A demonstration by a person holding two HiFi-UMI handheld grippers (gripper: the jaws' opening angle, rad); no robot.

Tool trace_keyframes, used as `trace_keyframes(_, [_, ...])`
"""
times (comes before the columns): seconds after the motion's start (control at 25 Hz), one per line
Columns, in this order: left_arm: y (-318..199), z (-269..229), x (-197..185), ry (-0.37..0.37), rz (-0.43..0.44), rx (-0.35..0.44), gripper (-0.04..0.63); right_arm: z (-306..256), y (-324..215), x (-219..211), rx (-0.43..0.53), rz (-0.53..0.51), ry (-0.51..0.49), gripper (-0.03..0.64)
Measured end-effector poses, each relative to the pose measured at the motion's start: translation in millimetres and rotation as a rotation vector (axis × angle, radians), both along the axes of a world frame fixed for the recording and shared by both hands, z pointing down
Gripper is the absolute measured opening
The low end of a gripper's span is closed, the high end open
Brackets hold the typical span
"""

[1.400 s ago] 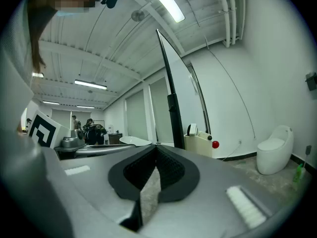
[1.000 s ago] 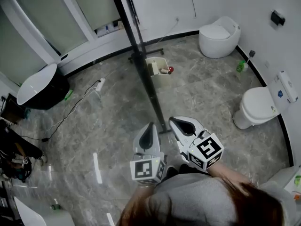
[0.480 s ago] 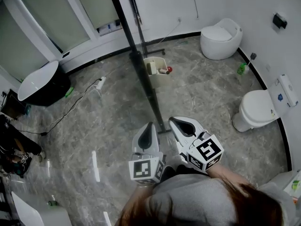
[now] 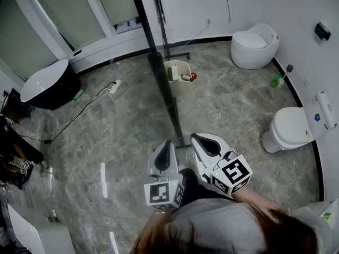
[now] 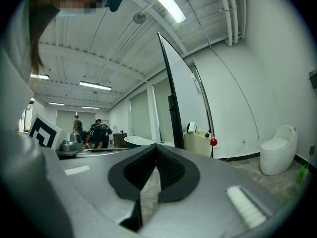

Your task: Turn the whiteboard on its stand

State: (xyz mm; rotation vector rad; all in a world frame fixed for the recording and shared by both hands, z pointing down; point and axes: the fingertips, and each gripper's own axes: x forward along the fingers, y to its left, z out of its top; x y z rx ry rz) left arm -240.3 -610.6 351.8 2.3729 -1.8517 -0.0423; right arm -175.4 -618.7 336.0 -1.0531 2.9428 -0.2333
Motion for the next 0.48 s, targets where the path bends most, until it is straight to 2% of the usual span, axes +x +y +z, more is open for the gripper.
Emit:
trace_keyframes(0.2, [-18,10,-3,0.010,0.026,-0.016,0.000,5,-21,-5,-0.026,0.018,-0.015,0.003])
trace_keyframes(0.48, [-75,4,-23,0.031,0.055,0.002,0.000,2,-77,-19,-0.026,0.066,-0.004,0.003])
